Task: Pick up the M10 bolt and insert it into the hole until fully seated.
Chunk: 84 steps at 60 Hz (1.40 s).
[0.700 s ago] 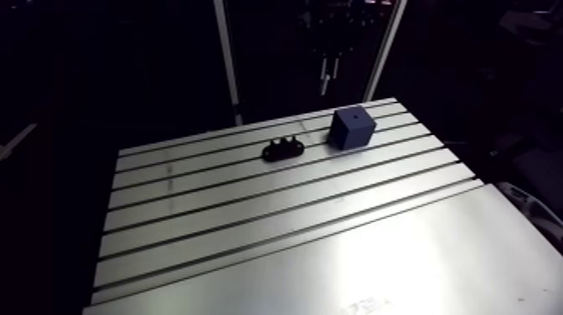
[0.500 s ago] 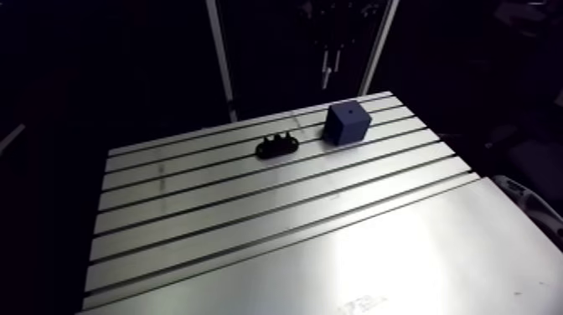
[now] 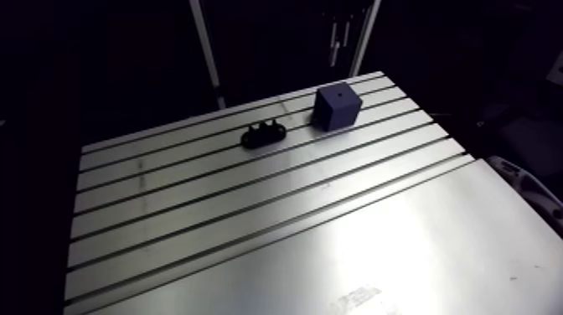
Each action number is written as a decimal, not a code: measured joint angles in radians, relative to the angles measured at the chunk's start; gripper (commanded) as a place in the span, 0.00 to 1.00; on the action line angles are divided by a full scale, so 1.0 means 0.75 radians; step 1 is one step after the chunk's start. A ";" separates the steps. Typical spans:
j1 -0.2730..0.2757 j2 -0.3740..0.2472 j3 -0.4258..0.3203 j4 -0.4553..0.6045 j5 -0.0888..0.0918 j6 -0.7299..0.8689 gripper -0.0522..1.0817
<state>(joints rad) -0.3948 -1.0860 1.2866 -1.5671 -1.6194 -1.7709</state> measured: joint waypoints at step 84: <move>-0.061 0.191 -0.141 0.118 -0.018 0.000 0.99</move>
<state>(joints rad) -0.4409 -0.9429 1.1806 -1.4786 -1.6327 -1.7710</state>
